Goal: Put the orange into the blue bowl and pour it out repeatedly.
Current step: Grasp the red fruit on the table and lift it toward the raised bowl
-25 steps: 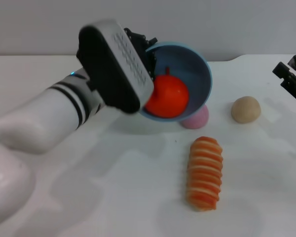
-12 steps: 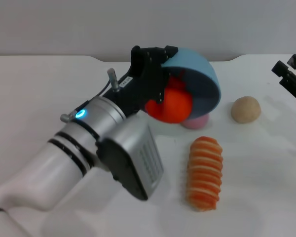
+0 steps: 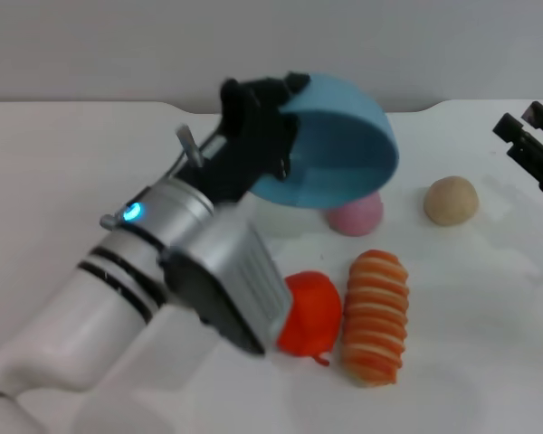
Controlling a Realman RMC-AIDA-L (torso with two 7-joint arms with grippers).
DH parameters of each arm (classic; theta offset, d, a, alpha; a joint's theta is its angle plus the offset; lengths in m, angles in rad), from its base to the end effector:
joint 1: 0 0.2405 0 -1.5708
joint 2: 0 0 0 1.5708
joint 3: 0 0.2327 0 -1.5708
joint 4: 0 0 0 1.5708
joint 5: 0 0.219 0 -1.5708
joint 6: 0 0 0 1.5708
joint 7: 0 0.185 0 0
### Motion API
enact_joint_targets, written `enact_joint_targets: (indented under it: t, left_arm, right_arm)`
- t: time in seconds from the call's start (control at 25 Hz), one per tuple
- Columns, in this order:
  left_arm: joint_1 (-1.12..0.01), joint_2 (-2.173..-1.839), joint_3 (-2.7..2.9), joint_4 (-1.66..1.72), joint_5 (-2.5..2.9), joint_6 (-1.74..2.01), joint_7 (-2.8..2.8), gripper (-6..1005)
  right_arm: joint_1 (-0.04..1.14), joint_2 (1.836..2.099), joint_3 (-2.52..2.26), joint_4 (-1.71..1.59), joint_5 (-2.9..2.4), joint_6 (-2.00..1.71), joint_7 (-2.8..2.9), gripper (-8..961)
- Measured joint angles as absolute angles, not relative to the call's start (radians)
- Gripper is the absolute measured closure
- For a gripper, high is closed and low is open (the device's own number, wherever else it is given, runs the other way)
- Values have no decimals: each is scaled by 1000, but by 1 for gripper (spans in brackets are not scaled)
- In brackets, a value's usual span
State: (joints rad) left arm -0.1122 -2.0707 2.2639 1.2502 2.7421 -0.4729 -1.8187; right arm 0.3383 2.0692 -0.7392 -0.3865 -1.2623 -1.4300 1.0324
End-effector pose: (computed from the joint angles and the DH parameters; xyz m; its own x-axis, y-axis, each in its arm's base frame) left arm -0.1021 0.3334 -0.0895 0.7774 -0.5482 -0.3083 -0.4572 -0.1559 -0.8756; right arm 0.2834 0.3392 0.0209 0.4821 -0.0988 -0.8705 -0.7407 -0.5765 -0.3448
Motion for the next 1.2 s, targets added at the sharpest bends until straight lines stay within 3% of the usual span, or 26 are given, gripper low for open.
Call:
enact_joint_targets:
  t: [0.2,0.48,0.64,0.76,1.2]
  left_arm:
    - [-161,-2070,2195,1329,2453,-281,-1820,999]
    - [-327,-2069,1996,1328,2019,6,-1843,1000]
    - [-391,-2064,1822,1307,1934,172,-1987,1000]
    - [-415,-2062,1766,1292,1937,238,-2052,1000]
    - [-487,-2063,1727,1216,1944,352,-2107,999]
  right_arm:
    - [350,2067,-757,-389,-1275,-1430,1070,349]
    - [354,2069,-764,-380,-1305,-1345,1091,264]
    - [356,2067,-789,-355,-1343,-1328,1197,190]
    - [369,2066,-795,-359,-1405,-1327,1265,191]
    - [635,2072,-834,-360,-1916,-1241,1628,195]
